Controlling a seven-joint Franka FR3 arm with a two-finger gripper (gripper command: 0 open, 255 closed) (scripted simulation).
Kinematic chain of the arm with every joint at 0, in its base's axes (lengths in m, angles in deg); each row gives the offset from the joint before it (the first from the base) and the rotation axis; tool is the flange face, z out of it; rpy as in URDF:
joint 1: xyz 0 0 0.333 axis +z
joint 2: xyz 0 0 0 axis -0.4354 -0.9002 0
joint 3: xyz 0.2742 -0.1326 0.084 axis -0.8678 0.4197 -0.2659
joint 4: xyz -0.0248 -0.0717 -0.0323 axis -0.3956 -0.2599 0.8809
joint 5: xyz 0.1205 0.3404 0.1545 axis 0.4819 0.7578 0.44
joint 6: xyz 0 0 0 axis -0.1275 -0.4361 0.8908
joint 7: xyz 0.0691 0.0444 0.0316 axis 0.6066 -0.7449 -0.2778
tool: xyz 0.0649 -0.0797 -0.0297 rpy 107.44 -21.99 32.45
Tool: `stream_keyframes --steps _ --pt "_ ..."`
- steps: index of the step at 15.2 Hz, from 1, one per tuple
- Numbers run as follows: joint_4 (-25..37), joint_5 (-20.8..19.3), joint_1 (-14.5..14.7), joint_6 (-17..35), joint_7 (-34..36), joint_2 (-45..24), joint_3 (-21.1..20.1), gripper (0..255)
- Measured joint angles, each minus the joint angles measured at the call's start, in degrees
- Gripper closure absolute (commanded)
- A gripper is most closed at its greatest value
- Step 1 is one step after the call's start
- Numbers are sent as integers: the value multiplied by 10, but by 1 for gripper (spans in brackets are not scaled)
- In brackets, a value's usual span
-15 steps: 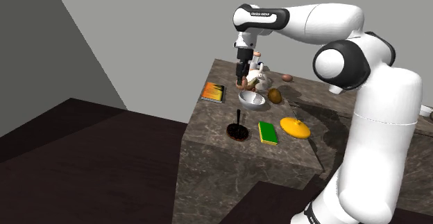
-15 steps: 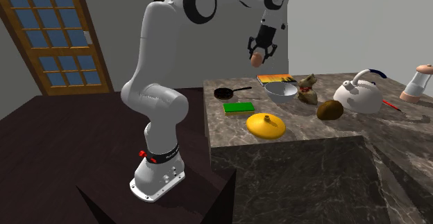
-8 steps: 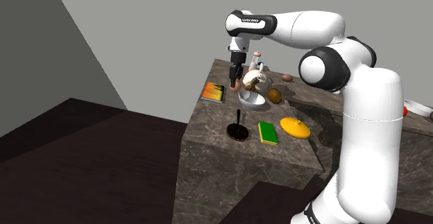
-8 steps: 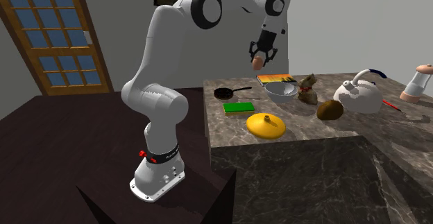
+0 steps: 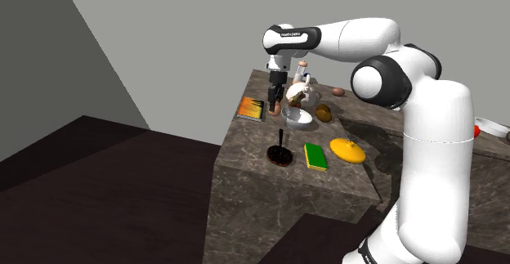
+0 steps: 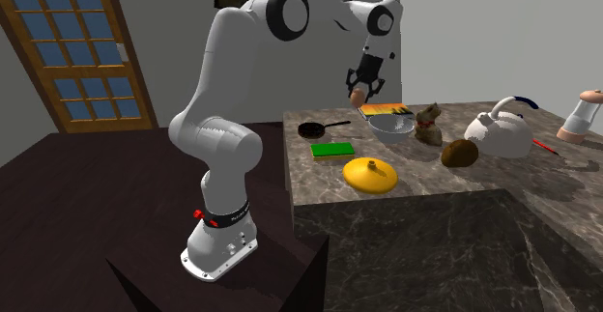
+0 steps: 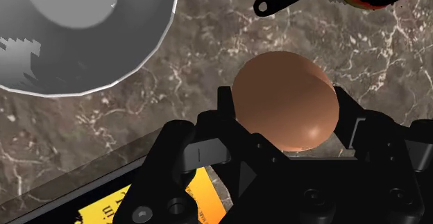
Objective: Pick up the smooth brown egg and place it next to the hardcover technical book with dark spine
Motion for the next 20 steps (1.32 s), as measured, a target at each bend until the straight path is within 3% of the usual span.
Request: stream_keyframes --steps 12,19,20 --pt "-65 8 4 82 -11 -20 -5 255" --pt "-70 9 4 88 -12 -21 -5 255" --pt "-70 9 4 88 -12 -21 -5 0"
